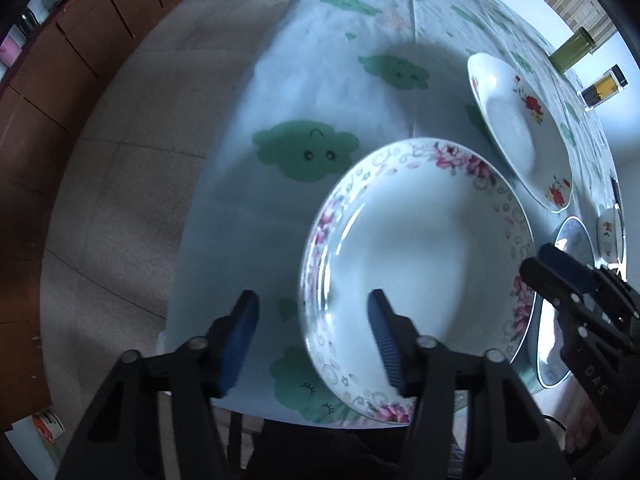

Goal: Organize plates and bowls
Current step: 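Move left tool to pink-floral bowl rim and close while right tool grips its rim, then lift the pink-floral bowl with both tools toward the blue-patterned plate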

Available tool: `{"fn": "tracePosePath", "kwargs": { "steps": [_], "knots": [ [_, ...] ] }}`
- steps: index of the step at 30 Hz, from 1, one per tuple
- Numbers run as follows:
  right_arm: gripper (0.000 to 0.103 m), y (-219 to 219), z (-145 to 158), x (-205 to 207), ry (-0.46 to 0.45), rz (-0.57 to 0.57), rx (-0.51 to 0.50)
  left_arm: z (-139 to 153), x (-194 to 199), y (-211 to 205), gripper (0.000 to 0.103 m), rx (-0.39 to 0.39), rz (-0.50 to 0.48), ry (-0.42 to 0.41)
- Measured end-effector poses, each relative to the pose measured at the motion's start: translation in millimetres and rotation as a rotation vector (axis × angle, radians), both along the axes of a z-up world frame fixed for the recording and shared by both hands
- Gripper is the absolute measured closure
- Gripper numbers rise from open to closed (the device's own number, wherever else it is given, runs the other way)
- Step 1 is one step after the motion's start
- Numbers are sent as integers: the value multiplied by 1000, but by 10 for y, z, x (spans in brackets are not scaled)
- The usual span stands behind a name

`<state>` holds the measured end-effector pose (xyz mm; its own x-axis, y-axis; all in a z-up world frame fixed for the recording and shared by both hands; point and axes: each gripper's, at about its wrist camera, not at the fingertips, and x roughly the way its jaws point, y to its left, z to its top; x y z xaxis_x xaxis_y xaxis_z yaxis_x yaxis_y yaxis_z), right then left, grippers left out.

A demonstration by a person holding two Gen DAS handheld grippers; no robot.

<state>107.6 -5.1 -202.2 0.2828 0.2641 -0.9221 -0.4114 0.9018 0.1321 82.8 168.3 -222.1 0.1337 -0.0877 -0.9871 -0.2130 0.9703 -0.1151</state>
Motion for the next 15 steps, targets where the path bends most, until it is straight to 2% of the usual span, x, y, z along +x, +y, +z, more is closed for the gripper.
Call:
{"fn": "tracePosePath", "kwargs": {
  "steps": [8, 15],
  "knots": [
    [73, 44, -96, 23, 26, 21, -15, -48, 59, -31, 72, -23, -12, 12],
    [79, 55, -129, 29, 35, 35, -12, -53, 46, -24, 76, -42, -2, 12]
  ]
}}
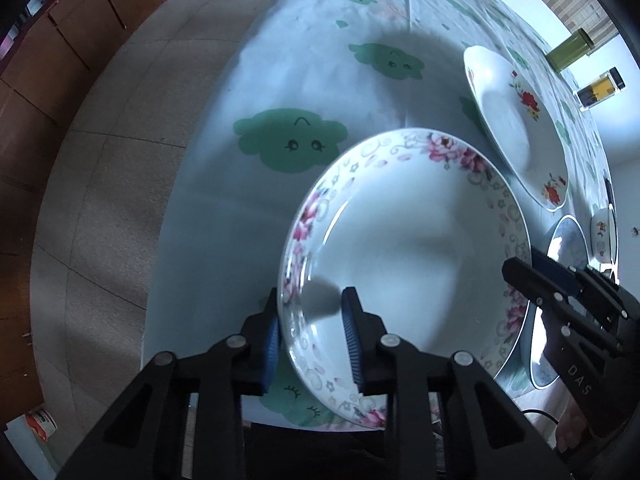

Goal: Organize plates and bowls
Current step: 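Lift the pink-floral bowl with both tools toward the blue-patterned plate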

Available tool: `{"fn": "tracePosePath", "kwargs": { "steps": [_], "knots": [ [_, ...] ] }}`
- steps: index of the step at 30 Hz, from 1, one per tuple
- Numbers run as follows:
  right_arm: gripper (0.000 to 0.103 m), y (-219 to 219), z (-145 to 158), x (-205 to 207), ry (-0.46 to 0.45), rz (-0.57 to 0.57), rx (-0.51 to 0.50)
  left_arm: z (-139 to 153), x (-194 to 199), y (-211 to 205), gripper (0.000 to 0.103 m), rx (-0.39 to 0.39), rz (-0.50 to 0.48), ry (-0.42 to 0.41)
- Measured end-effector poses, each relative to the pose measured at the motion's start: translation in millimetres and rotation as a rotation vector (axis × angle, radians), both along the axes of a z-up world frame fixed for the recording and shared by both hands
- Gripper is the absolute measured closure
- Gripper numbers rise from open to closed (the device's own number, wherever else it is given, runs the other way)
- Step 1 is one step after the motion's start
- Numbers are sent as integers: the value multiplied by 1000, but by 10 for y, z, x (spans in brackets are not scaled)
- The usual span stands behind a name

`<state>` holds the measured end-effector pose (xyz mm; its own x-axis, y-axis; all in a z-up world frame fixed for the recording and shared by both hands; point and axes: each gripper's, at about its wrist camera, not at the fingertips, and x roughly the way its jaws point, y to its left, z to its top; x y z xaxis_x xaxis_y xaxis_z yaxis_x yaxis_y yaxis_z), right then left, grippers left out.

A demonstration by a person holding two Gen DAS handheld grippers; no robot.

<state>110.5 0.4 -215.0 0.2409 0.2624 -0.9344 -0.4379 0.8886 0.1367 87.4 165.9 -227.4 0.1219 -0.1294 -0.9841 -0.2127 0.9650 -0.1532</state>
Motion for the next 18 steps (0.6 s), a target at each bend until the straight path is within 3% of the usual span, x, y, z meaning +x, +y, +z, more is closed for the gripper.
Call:
{"fn": "tracePosePath", "kwargs": {
  "steps": [6, 8, 18],
  "knots": [
    [80, -42, 6, 36, 3, -11, 13, 8, 8, -7, 78, 8, 5, -4],
    [87, -30, -1, 30, 9, 2, 13, 2, -10, -18, 78, 8, 7, -4],
    [87, 9, 10, -29, 1, 32, -27, -10, -59, -8, 83, -1, 19, -9]
  ]
}}
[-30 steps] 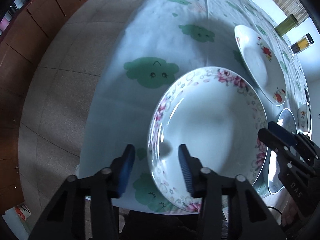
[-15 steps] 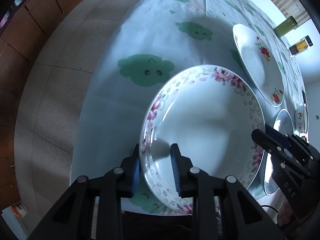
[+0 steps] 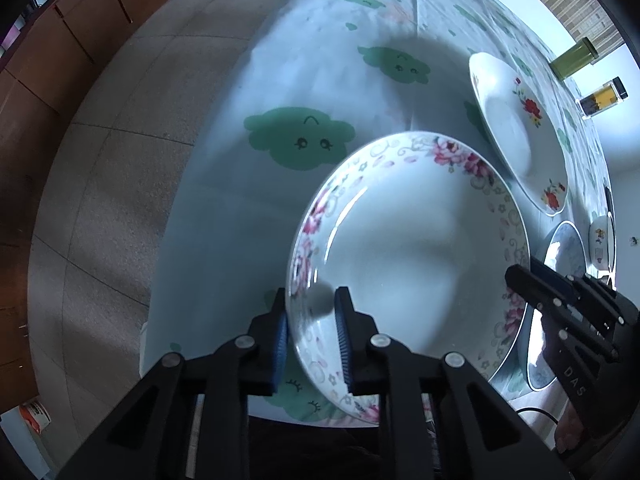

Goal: Organize plates and bowls
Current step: 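Lift the pink-floral bowl with both tools toward the blue-patterned plate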

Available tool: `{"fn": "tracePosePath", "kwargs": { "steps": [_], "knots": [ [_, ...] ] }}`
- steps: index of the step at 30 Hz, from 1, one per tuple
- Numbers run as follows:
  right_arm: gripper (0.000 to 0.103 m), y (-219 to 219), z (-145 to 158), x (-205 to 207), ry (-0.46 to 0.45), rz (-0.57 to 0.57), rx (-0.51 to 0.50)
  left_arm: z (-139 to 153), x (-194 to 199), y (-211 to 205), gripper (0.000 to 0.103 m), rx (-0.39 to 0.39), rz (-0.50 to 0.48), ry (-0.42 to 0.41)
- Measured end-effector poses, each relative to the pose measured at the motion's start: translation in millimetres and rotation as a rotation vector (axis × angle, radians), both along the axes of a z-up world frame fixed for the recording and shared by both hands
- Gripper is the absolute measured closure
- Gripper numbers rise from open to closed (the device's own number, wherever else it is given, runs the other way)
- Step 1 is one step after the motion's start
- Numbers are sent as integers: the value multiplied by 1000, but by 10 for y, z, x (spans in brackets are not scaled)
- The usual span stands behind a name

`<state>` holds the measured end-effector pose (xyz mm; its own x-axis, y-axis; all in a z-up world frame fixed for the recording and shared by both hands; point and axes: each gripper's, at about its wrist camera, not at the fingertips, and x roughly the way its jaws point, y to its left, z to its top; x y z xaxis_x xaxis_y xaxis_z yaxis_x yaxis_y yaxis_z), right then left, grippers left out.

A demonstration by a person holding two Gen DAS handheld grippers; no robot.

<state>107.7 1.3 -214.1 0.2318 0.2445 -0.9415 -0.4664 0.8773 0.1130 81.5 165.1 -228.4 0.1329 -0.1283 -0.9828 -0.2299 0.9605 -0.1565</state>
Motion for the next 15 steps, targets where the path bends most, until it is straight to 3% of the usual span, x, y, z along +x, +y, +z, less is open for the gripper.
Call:
{"fn": "tracePosePath", "kwargs": {
  "steps": [6, 15],
  "knots": [
    [87, -13, 1, 0, 9, -3, 12, -2, -32, 75, 87, -36, 22, -24],
    [87, -24, -2, -17, 3, -1, 29, 26, -56, 58, 90, 2, 15, -24]
  ]
}}
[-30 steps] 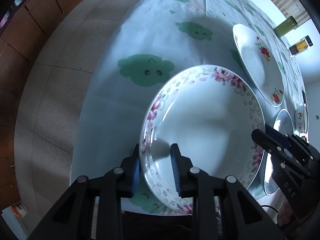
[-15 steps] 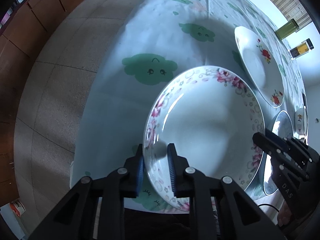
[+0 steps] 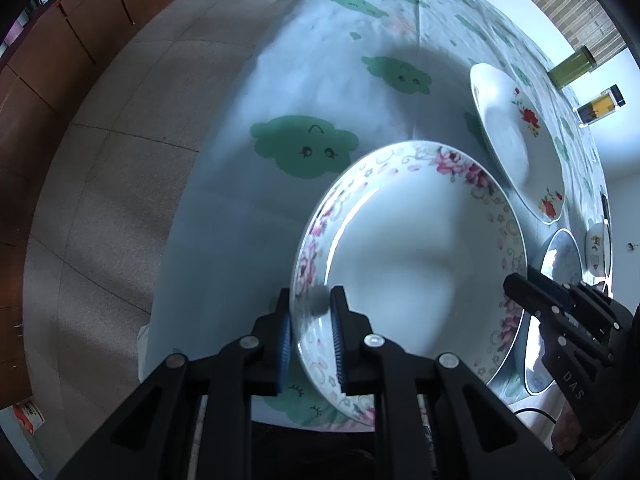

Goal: Organize plates and bowls
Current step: 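Lift the pink-floral bowl with both tools toward the blue-patterned plate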

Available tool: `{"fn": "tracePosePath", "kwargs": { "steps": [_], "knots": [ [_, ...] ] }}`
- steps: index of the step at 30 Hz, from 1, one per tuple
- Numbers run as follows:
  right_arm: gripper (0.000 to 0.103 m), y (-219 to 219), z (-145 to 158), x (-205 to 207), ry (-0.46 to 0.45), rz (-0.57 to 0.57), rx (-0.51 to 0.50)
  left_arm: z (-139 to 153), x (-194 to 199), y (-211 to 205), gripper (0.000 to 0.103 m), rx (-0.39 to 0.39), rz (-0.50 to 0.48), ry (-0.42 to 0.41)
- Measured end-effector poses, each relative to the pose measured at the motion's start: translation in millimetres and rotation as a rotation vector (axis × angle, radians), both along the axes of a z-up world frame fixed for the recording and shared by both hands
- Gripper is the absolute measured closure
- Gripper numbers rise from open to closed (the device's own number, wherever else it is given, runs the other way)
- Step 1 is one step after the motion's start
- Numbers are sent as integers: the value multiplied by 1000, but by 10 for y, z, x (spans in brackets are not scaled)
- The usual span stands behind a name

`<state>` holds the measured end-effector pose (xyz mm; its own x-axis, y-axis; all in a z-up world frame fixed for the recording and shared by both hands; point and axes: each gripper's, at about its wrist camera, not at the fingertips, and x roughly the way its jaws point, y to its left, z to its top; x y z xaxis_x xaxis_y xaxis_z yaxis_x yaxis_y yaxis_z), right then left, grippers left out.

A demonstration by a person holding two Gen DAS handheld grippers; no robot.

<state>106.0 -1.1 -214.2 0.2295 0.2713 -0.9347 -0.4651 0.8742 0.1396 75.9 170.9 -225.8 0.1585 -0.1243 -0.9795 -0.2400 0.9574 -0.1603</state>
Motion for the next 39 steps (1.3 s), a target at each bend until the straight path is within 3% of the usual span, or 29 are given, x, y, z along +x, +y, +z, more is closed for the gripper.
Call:
{"fn": "tracePosePath", "kwargs": {
  "steps": [21, 39],
  "knots": [
    [87, -123, 207, -20, -5, 8, -16, 245, 29, -203, 89, 68, -31, -13],
    [87, -479, 356, -112, -25, -48, -16, 383, 90, -487, 89, 65, -110, -36]
  ]
}}
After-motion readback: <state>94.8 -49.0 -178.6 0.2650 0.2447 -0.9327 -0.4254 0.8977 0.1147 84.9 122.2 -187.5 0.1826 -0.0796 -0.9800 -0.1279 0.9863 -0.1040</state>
